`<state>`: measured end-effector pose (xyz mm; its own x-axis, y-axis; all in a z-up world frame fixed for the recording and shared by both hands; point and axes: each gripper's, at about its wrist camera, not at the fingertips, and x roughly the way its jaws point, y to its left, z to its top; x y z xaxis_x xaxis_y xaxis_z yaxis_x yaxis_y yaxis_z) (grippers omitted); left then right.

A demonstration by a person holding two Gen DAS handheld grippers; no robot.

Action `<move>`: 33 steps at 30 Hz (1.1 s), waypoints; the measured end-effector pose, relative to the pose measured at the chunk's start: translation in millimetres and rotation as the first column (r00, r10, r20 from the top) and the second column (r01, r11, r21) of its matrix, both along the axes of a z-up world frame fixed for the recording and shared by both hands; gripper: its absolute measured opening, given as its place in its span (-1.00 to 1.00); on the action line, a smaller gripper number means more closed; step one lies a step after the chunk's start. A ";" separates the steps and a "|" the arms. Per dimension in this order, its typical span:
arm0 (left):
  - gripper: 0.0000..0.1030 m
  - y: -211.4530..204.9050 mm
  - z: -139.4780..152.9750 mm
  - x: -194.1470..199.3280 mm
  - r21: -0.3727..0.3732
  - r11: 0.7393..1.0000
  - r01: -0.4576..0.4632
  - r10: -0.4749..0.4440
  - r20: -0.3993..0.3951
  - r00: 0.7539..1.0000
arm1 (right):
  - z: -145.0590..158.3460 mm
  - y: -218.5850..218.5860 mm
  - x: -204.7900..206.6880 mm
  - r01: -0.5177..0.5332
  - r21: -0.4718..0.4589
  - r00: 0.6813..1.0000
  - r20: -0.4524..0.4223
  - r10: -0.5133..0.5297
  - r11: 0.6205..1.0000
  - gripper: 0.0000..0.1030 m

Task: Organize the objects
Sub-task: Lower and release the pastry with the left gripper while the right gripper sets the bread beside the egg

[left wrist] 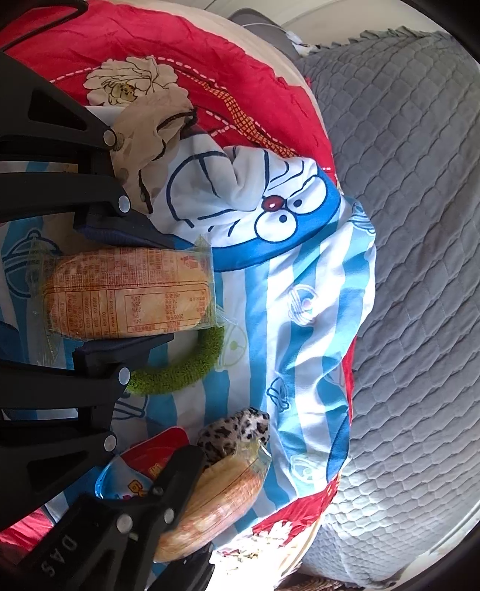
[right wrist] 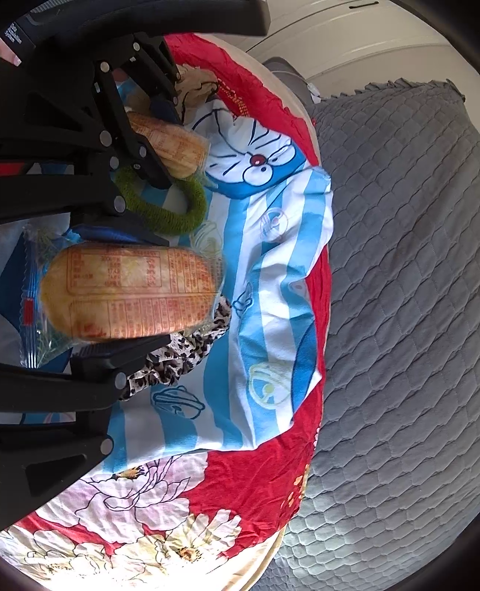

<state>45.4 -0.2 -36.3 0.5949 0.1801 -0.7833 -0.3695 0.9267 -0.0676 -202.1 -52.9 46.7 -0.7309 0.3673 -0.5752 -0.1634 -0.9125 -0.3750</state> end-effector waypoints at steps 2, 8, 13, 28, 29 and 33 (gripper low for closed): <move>-0.17 1.0 0.0 -0.7 -0.003 1.000 -0.001 0.001 0.002 1.000 | -1.6 1.9 -0.1 -0.002 -0.008 1.000 -0.001 0.002 1.000 -0.17; -0.08 1.6 -2.1 -2.8 -0.008 1.000 0.008 -0.008 -0.001 1.000 | -2.0 4.9 -0.3 0.005 -0.024 1.000 -0.001 -0.005 1.000 -0.07; 0.00 2.5 -4.4 -6.7 -0.016 1.000 0.004 -0.004 -0.002 1.000 | -4.1 5.4 -0.7 0.014 -0.021 1.000 0.007 -0.014 1.000 0.09; 0.22 -1.4 8.8 -19.7 -0.018 1.000 -0.001 0.001 0.000 1.000 | 2.9 3.3 7.0 0.025 0.001 1.000 0.010 -0.025 1.000 0.20; 0.24 -2.0 9.8 -21.3 -0.014 1.000 -0.002 0.002 -0.001 1.000 | 3.2 2.9 7.8 0.025 0.002 1.000 0.010 -0.025 1.000 0.21; 0.32 -4.3 13.3 -27.5 -0.017 1.000 -0.005 0.005 -0.005 1.000 | 4.6 -0.7 11.4 0.024 0.018 1.000 0.017 -0.024 1.000 0.32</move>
<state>17.9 -4.5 -23.0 0.5905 0.1700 -0.7889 -0.3747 0.9236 -0.0815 -190.8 -53.6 51.3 -0.7117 0.3949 -0.5810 -0.1784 -0.9015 -0.3942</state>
